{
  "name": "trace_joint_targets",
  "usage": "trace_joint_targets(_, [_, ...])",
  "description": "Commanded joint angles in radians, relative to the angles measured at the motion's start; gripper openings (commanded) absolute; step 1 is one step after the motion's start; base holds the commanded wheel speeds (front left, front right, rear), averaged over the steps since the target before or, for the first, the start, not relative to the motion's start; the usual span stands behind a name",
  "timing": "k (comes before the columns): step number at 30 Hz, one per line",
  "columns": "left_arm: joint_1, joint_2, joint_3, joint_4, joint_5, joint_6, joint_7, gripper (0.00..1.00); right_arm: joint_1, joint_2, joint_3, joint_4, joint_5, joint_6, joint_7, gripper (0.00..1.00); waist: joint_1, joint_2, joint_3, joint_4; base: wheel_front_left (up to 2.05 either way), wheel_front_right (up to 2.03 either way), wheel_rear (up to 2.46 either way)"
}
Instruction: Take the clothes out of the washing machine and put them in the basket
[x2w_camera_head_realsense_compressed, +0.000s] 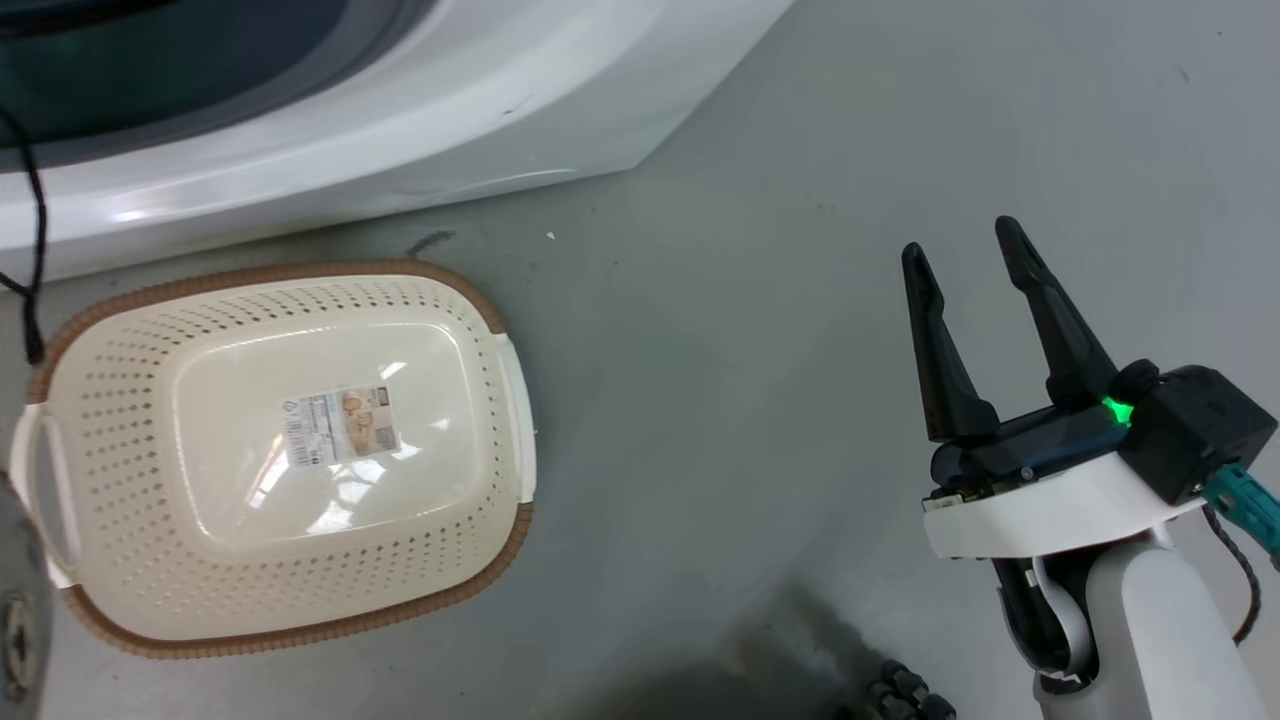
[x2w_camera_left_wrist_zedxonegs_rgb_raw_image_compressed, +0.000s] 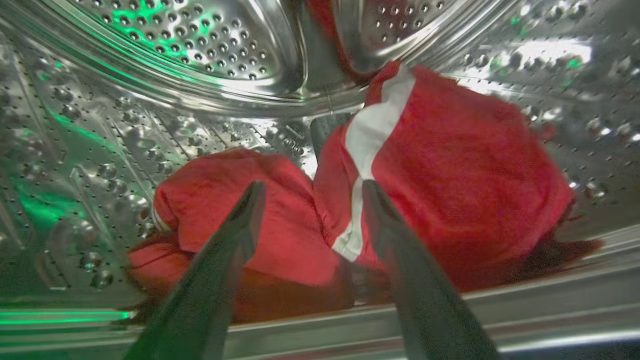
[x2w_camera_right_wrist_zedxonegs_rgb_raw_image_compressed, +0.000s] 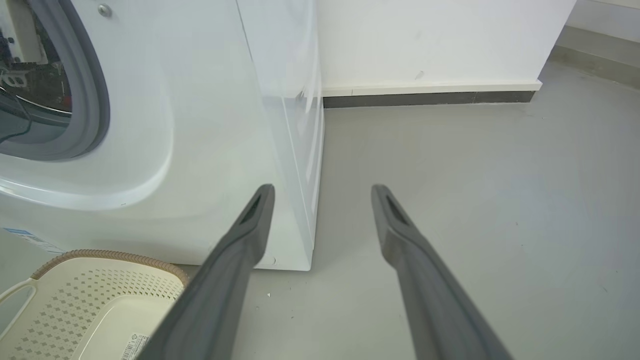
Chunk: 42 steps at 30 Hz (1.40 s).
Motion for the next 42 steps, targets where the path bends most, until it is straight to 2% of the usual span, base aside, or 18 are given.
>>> trace_joint_targets(1, [-0.042, 0.022, -0.007, 0.014, 0.006, -0.009, 0.043, 1.00, -0.004, 0.003, 0.009, -0.008, 0.007, -0.001, -0.007, 1.00, -0.0001, 0.0000, 0.035, -0.028, 0.00, 0.00, 0.00])
trace_joint_targets(14, [-0.153, 0.161, -0.047, 0.082, 0.039, -0.025, 0.292, 1.00, 0.021, 0.003, 0.054, -0.037, 0.039, -0.001, -0.016, 1.00, -0.0001, 0.0000, 0.126, -0.097, 0.00, 0.00, 0.00])
trace_joint_targets(21, [-0.156, 0.205, -0.070, 0.084, 0.059, -0.022, 0.379, 1.00, 0.029, 0.003, 0.077, -0.038, 0.054, -0.001, -0.018, 1.00, -0.0001, 0.0000, 0.144, -0.114, 0.00, 0.00, 0.00])
trace_joint_targets(22, [-0.158, 0.211, -0.078, 0.079, 0.063, -0.024, 0.388, 0.48, 0.028, 0.003, 0.080, -0.036, 0.056, -0.001, -0.018, 1.00, -0.0001, 0.0000, 0.146, -0.117, 0.00, 0.00, 0.00])
trace_joint_targets(23, [-0.163, 0.217, -0.082, 0.068, 0.067, -0.024, 0.383, 0.28, 0.028, 0.003, 0.082, -0.035, 0.056, -0.001, -0.018, 1.00, -0.0001, 0.0000, 0.147, -0.119, 0.00, 0.00, 0.00])
trace_joint_targets(24, [-0.164, 0.223, -0.090, 0.058, 0.076, -0.025, 0.377, 0.00, 0.027, 0.003, 0.086, -0.033, 0.057, -0.001, -0.017, 1.00, -0.0001, 0.0000, 0.147, -0.121, 0.00, 0.00, 0.00])
trace_joint_targets(28, [-0.174, 0.229, -0.108, 0.028, 0.089, -0.017, 0.358, 0.00, 0.019, 0.003, 0.094, -0.029, 0.061, -0.001, -0.017, 1.00, -0.0001, 0.0000, 0.151, -0.129, 0.00, 0.00, 0.00])
trace_joint_targets(33, [-0.191, 0.242, -0.116, -0.004, 0.098, -0.005, 0.280, 0.00, 0.008, 0.003, 0.097, -0.018, 0.068, -0.001, -0.021, 1.00, -0.0001, 0.0000, 0.148, -0.133, 0.00, 0.00, 0.00])
trace_joint_targets(36, [-0.201, 0.242, -0.128, -0.019, 0.106, -0.002, 0.218, 0.00, 0.001, 0.003, 0.098, -0.010, 0.071, -0.001, -0.021, 1.00, -0.0001, 0.0000, 0.144, -0.132, 0.00, 0.00, 0.00])
trace_joint_targets(42, [-0.184, 0.217, -0.127, -0.045, 0.097, 0.030, 0.039, 0.00, -0.007, 0.003, 0.093, 0.007, 0.076, -0.001, -0.026, 1.00, -0.0001, 0.0000, 0.109, -0.129, 0.00, 0.00, 0.00])
